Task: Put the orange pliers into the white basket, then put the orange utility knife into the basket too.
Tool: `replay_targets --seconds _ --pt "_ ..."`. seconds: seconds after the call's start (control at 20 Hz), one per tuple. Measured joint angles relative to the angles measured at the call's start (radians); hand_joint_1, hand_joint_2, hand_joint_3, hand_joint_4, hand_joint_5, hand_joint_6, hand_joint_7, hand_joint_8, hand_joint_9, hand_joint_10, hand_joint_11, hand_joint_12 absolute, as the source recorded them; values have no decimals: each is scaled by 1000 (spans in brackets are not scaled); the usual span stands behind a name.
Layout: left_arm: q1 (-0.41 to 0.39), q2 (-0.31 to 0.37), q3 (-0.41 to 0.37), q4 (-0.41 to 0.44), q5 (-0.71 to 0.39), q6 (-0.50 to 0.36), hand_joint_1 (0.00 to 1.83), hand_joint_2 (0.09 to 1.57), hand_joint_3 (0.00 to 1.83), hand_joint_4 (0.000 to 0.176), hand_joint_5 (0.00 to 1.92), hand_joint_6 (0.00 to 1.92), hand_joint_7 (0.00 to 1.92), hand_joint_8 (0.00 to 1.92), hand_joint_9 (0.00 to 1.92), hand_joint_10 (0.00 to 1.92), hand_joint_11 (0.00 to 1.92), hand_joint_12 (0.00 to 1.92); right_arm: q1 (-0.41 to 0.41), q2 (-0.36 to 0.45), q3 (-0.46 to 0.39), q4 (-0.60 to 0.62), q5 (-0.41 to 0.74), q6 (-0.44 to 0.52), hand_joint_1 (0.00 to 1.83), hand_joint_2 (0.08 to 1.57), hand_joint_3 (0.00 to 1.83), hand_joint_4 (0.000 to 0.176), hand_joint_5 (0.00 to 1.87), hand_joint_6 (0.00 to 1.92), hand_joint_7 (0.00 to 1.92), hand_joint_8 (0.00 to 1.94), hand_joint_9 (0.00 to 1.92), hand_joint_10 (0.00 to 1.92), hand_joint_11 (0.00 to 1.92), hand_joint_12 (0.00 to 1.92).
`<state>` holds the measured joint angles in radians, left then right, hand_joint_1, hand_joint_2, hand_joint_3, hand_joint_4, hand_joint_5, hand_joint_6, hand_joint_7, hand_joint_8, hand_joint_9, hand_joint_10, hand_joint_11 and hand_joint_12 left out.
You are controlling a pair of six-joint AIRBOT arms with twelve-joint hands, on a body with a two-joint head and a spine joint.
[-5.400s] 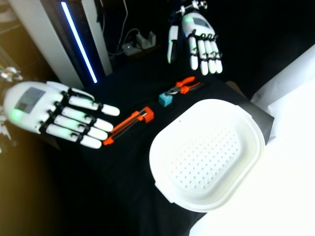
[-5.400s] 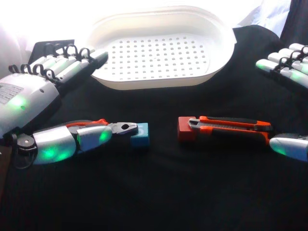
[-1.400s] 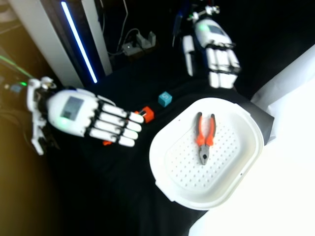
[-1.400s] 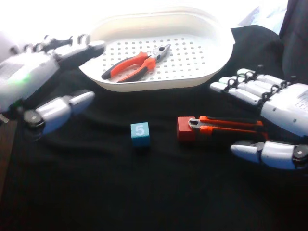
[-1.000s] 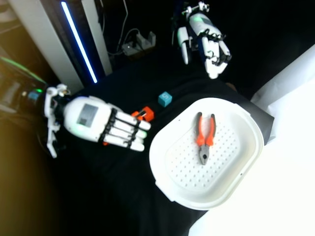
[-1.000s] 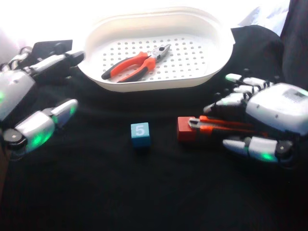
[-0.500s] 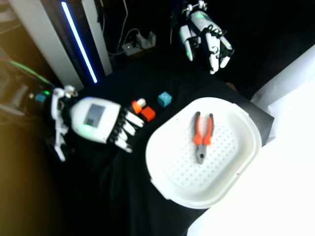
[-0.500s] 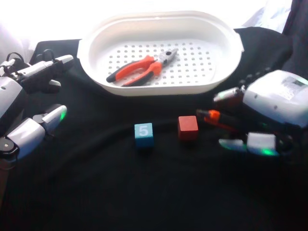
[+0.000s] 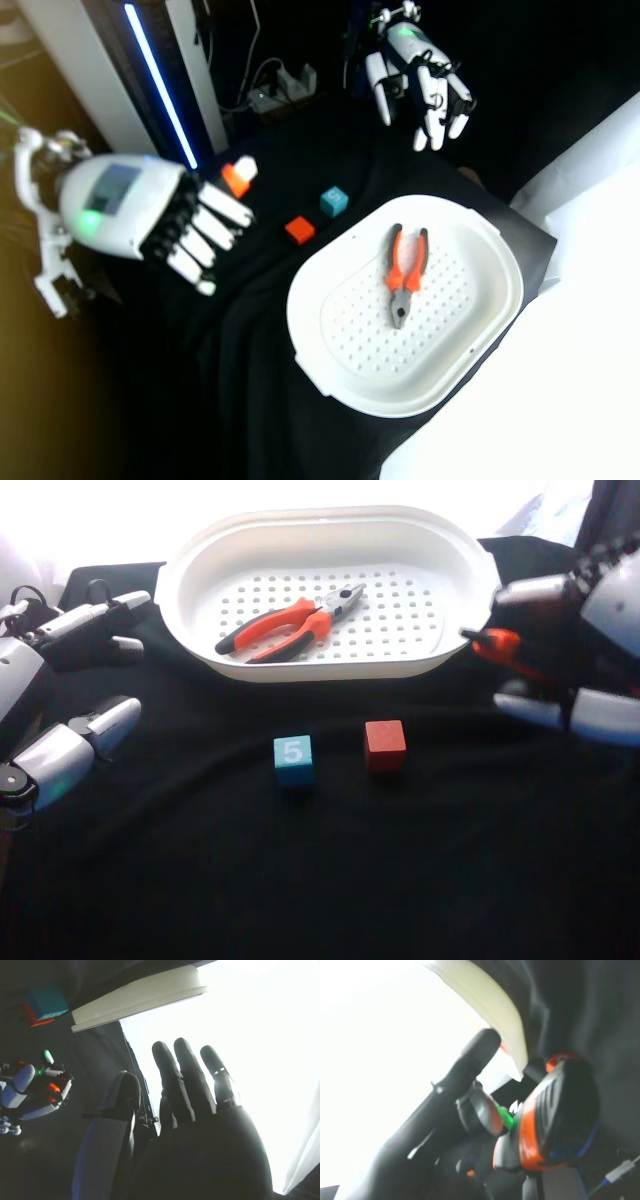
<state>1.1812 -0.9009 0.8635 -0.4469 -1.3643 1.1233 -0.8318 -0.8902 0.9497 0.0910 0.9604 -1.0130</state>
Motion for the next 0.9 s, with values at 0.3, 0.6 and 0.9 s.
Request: replay_targets --seconds 0.3,0.6,0.9 --pt "21 0 -3 0 -5 -4 734 1403 0 0 355 5 506 3 703 111 0 1423 306 -165 193 -24 -322 -113 1254 1234 26 73 943 1921 1097 1941 1204 1921 1323 1921" --pt "21 0 -2 3 1 -7 745 1413 0 0 360 3 490 0 485 876 0 1407 367 -391 422 -5 -603 -118 1292 1231 4 92 958 1921 1169 1941 1326 1921 1447 1921" --pt "21 0 -2 9 4 -14 732 1417 1 0 376 5 518 4 447 739 0 1211 370 -461 484 -6 -717 -121 821 1158 0 20 166 381 225 470 175 592 32 1193"
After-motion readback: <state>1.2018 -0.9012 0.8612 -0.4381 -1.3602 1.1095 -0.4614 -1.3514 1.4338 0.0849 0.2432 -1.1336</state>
